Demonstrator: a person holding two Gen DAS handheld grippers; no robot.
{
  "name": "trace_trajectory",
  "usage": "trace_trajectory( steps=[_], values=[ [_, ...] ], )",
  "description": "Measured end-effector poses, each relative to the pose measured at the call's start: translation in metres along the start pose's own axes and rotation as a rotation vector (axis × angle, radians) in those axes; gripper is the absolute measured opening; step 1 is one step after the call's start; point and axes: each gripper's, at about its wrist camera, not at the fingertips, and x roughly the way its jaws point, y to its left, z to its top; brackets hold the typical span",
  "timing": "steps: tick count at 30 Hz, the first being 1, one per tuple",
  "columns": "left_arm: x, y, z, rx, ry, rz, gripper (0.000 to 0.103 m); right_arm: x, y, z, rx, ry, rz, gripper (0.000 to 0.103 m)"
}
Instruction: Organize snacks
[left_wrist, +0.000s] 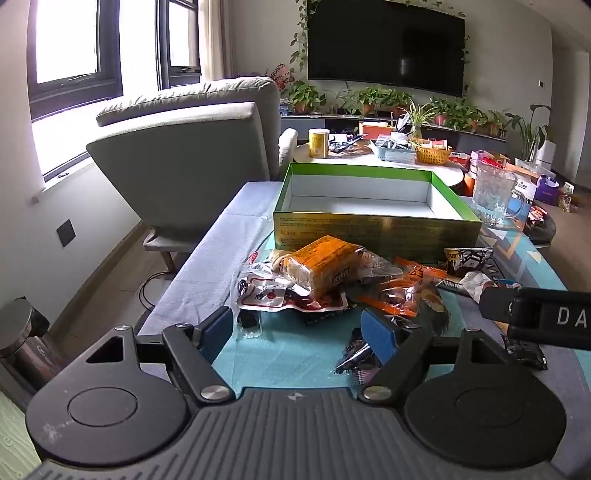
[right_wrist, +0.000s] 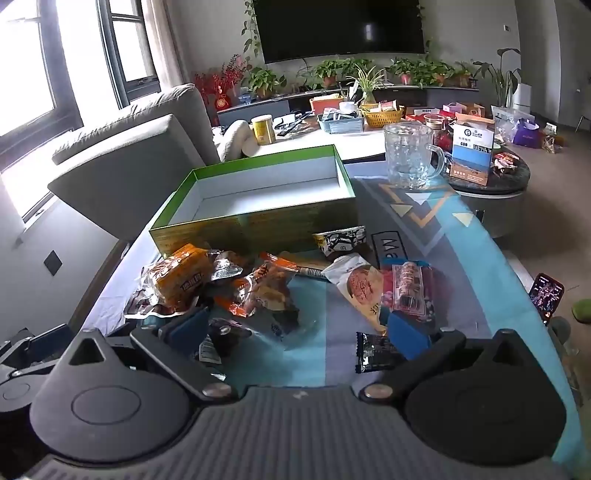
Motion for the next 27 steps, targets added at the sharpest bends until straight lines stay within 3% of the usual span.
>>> trace_trajectory(
  steps=[27],
  values=[
    [-0.0041,-0.0015,-0.0031,-0.001,-0.007,-0.023,0.074,-0.0011,0.0055,-0.0042,-0.009,0.003,0.024,0.06]
  ],
)
